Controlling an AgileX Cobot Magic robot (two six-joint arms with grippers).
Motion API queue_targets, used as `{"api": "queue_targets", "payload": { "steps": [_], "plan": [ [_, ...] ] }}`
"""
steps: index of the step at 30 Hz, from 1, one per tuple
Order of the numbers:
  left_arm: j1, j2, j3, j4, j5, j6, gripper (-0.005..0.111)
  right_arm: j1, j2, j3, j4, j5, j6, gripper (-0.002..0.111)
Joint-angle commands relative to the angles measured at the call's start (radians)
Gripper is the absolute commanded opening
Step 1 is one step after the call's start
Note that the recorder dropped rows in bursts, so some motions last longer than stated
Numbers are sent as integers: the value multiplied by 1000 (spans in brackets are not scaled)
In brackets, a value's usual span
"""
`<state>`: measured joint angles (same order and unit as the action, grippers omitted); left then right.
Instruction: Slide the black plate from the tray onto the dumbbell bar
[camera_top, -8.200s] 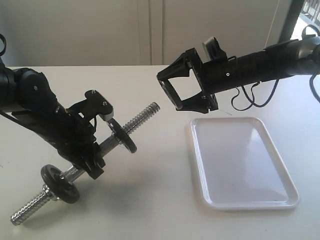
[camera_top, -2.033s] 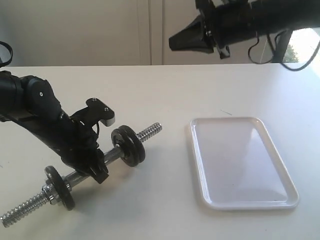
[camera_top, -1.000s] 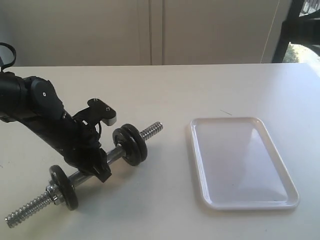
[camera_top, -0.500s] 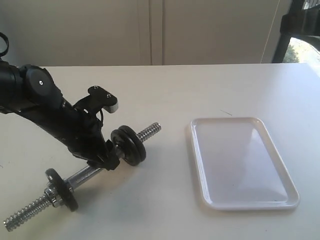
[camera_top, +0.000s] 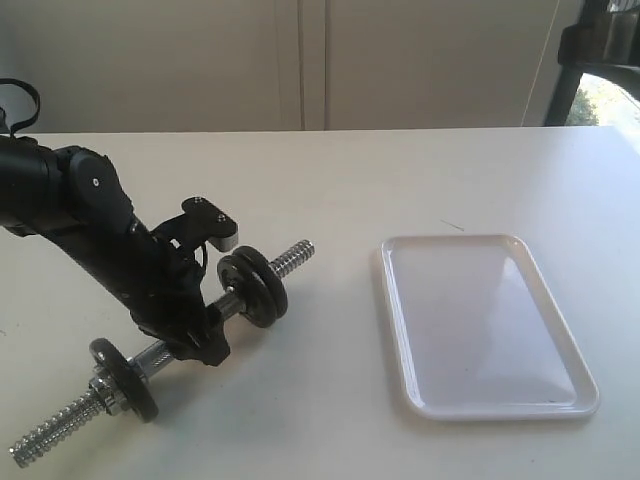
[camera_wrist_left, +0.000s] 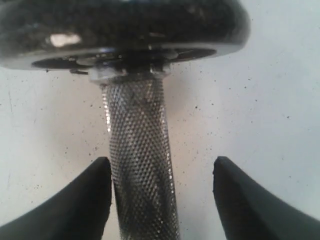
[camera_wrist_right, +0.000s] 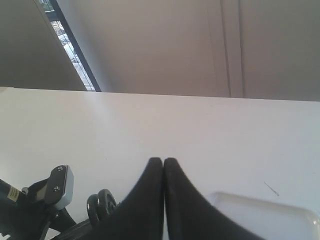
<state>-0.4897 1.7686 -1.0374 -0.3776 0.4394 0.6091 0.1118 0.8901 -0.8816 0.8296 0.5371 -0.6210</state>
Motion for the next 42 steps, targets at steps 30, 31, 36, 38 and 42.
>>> {"api": "queue_targets", "payload": {
  "steps": [30, 31, 36, 38, 42],
  "plan": [
    [-4, 0, 0, -135, -16, -169, 0, -2, -4, 7, 28, -3, 1, 0],
    [-4, 0, 0, -155, -18, -169, 0, -2, -4, 7, 28, -3, 1, 0],
    [-4, 0, 0, -222, -35, -169, 0, -2, -4, 7, 33, -1, 10, 0],
    [-4, 0, 0, -253, -43, -169, 0, -2, -4, 7, 33, -1, 22, 0],
    [-4, 0, 0, -314, -58, -165, 0, -2, -4, 7, 33, 1, 22, 0]
  ]
}}
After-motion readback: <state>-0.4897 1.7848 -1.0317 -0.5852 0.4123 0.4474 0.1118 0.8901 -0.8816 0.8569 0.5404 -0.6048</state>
